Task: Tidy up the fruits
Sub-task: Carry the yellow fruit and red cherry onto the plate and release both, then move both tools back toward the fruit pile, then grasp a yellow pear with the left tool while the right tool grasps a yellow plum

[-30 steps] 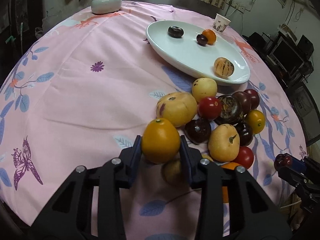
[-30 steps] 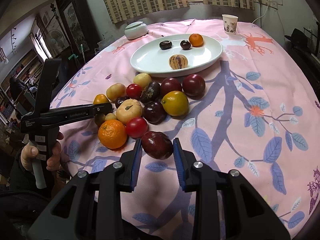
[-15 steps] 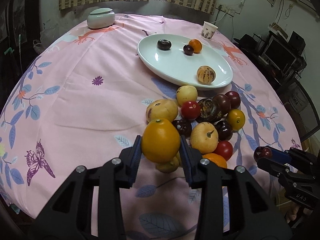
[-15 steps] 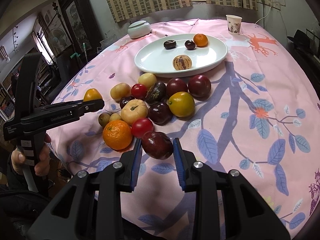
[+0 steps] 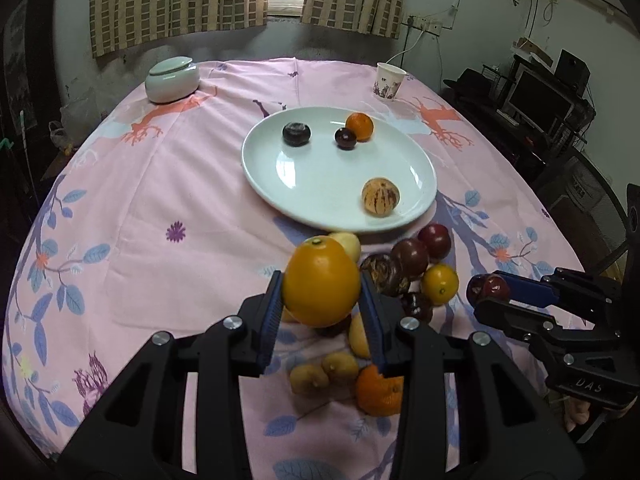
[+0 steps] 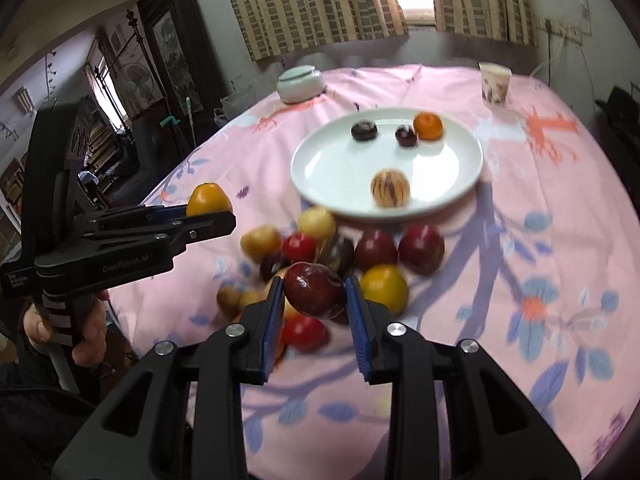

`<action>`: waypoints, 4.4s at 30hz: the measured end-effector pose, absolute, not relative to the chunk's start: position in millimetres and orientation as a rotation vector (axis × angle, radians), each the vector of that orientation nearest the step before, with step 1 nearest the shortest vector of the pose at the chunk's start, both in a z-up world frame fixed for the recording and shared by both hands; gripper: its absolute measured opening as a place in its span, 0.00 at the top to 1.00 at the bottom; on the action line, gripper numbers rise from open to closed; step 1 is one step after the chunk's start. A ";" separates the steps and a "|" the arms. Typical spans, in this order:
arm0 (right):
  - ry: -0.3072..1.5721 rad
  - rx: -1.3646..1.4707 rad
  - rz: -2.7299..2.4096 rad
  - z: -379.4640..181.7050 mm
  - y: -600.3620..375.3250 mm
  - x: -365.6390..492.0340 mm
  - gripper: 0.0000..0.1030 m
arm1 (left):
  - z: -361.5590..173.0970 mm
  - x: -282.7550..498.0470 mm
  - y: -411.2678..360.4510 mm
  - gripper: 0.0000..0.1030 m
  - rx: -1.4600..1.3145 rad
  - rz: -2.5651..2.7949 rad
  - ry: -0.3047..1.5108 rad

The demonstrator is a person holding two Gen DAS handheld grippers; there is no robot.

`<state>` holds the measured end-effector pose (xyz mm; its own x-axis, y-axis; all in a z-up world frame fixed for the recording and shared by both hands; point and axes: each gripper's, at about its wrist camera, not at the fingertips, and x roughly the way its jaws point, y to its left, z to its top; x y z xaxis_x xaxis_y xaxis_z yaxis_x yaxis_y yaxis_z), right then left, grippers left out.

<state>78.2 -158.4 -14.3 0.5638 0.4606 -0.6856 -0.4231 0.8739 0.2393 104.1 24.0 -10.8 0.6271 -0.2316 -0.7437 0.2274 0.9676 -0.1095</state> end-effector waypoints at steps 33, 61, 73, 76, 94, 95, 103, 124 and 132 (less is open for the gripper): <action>0.917 -0.201 0.461 -51.0 -117.3 342.8 0.68 | -49.0 353.4 9.6 0.44 -0.095 -0.241 1.071; 0.837 -0.024 0.463 -22.6 -168.8 73.2 0.11 | -38.7 78.7 55.4 0.14 -0.044 -0.217 0.834; 0.887 0.035 0.312 -51.4 -178.4 73.3 0.11 | -68.7 44.3 90.1 0.12 -0.152 -0.166 0.893; 0.884 0.073 0.306 -55.6 -178.5 86.1 0.11 | -68.3 41.5 90.3 0.12 -0.146 -0.159 0.892; 0.936 0.140 0.357 -80.6 -173.5 120.3 0.54 | -69.7 41.9 85.0 0.12 -0.125 -0.184 0.899; 0.937 0.143 0.361 -80.6 -173.5 120.7 0.57 | -70.7 42.5 82.3 0.12 -0.119 -0.190 0.904; 0.844 0.104 0.362 -47.6 -177.1 86.6 0.59 | -81.7 52.8 68.9 0.12 -0.088 -0.196 0.938; 0.852 0.189 0.370 -41.5 -197.3 47.6 0.59 | -97.4 61.6 13.4 0.73 0.135 -0.243 0.903; 0.850 0.154 0.397 -33.7 -177.8 42.6 0.59 | -80.2 49.8 30.5 0.73 0.066 -0.254 0.882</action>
